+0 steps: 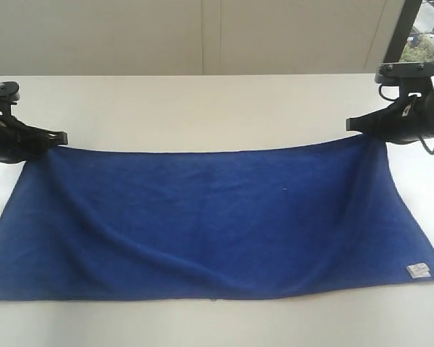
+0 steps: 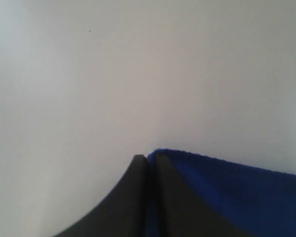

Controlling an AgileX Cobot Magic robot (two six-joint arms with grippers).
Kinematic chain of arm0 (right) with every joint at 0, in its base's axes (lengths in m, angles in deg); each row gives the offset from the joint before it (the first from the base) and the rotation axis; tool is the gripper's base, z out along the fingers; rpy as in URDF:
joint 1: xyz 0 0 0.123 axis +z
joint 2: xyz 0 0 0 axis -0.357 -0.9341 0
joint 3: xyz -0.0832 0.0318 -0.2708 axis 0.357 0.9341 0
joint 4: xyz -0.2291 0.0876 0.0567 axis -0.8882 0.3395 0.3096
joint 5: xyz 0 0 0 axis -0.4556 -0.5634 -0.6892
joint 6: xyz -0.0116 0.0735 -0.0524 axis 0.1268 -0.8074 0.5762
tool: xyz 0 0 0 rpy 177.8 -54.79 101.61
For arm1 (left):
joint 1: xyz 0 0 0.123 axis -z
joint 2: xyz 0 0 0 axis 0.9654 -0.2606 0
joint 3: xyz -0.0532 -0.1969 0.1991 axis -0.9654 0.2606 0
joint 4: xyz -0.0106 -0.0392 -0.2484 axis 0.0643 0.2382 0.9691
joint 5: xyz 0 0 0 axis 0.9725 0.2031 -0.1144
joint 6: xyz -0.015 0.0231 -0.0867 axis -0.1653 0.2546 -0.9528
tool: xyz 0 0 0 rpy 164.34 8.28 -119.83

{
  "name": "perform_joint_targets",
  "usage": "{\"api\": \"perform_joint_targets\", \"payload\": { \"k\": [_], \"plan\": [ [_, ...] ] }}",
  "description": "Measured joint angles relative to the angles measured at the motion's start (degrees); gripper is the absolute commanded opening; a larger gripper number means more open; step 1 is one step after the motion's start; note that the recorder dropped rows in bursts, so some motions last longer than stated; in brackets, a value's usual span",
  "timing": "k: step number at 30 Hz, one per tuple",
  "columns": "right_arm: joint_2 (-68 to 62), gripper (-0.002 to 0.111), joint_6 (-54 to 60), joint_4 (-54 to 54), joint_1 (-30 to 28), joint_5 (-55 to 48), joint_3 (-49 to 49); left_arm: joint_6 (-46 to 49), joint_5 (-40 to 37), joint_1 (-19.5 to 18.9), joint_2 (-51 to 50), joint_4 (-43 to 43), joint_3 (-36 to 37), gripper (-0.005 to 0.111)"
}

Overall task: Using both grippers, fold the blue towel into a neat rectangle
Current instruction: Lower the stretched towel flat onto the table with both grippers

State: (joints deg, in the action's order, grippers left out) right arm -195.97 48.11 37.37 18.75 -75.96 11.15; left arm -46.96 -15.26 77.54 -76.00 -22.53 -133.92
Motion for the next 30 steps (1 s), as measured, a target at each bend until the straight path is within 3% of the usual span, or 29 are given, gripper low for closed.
{"api": "perform_joint_targets", "payload": {
  "k": [1,5,7,10,11,15,20,23,26,30],
  "plan": [
    [0.00,0.038,0.11,0.00,0.00,0.11,0.00,0.00,0.12,0.00,0.00,0.00,0.00,0.046],
    [0.00,0.062,0.25,0.00,0.00,-0.50,0.00,-0.12,0.25,0.00,0.00,0.00,0.00,0.068],
    [0.00,0.063,0.25,0.00,0.00,-2.02,0.00,-0.87,-0.73,0.00,0.00,0.00,-0.23,0.068],
    [1.75,0.061,0.14,0.00,0.21,-8.07,0.00,-0.65,-10.35,0.00,0.49,0.00,-3.66,0.068],
    [2.87,0.056,0.14,0.00,0.35,-9.69,0.00,-0.49,-13.17,0.00,0.91,0.00,-4.47,0.068],
    [10.50,0.033,0.14,0.00,0.37,-18.68,0.00,1.30,-25.33,0.00,5.67,0.00,-9.72,0.056],
    [16.06,0.002,0.14,0.36,0.37,-30.57,-0.45,2.56,-37.29,0.00,10.33,0.00,-11.98,0.019],
    [16.86,0.000,0.60,2.44,0.37,-37.63,-0.45,3.19,-46.53,0.00,11.89,0.00,-11.98,0.000],
    [16.86,0.000,4.09,7.04,0.37,-44.31,-0.45,3.19,-53.89,0.00,13.01,0.00,-11.82,0.000],
    [18.90,0.000,7.47,12.99,0.47,-47.81,2.16,3.19,-57.18,0.00,16.33,0.36,-8.41,0.000]
  ]
}}
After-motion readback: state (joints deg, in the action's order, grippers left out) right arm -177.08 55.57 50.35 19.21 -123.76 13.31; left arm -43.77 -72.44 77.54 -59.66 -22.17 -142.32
